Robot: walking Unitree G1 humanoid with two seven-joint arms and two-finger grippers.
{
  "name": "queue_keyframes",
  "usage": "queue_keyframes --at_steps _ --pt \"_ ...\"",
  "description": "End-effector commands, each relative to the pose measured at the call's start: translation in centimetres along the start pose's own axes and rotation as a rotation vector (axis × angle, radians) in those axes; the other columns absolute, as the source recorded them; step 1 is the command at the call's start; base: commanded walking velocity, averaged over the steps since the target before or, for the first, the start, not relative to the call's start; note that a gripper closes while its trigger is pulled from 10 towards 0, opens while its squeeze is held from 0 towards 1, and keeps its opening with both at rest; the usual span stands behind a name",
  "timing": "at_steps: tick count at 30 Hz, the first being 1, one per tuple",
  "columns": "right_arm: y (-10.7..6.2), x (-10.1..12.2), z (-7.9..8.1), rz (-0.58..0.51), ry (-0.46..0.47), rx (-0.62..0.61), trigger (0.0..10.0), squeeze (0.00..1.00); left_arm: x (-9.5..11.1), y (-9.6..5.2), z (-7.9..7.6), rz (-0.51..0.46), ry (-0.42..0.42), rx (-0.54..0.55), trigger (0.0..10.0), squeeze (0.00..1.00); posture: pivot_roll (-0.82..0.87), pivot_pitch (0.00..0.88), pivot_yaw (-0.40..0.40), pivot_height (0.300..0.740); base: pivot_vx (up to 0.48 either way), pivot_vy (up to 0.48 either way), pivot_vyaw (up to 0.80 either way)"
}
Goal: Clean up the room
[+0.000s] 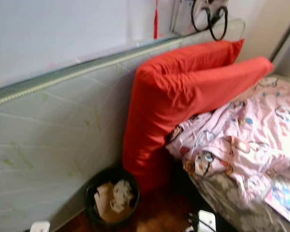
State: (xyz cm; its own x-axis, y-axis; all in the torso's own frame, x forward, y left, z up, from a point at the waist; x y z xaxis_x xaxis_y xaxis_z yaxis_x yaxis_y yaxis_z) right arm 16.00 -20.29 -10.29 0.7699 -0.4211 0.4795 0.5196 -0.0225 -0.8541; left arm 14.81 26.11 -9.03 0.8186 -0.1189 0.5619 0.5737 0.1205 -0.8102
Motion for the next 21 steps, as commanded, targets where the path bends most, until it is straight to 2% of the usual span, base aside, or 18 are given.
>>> queue_keyframes --at_steps 1,10,13,21 --pt "-0.07 -0.17 -0.29 0.006 -0.007 -0.008 10.0 0.00 -0.46 -0.09 0.05 0.022 -0.015 0.003 10.0 0.00 0.07 0.003 -0.014 0.740 0.000 0.337 0.00" --pt "-0.07 -0.15 -0.27 0.008 -0.010 -0.004 10.0 0.00 -0.46 -0.09 0.07 0.018 -0.033 0.011 10.0 0.00 0.08 0.010 -0.013 0.740 0.000 0.320 0.00" --pt "-0.06 -0.11 -0.19 0.011 -0.029 0.011 10.0 0.00 -0.43 -0.09 0.10 0.016 -0.027 0.014 10.0 0.00 0.08 0.015 -0.014 0.740 0.000 0.000 0.00" --pt "-0.04 0.04 -0.06 0.011 -0.040 0.028 10.0 0.00 -0.32 -0.06 0.06 0.010 -0.047 0.019 10.0 0.00 0.07 0.019 -0.020 0.740 0.000 0.000 0.75"
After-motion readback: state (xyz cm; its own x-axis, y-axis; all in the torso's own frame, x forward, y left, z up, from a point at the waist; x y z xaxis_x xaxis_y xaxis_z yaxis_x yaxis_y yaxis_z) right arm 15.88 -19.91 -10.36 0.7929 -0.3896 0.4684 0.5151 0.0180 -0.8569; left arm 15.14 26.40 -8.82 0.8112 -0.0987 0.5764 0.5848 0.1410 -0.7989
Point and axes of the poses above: a point about 5 cm out from each wrist's last joint towards the gripper, its own y axis pointing out of the wrist towards the gripper, its own x axis along the axis of the wrist's last joint, z = x × y, the point moved 1 cm from there along y, pointing out of the wrist towards the gripper, and after that the axes turned 10 degrees about y, right-handed, at the moved point
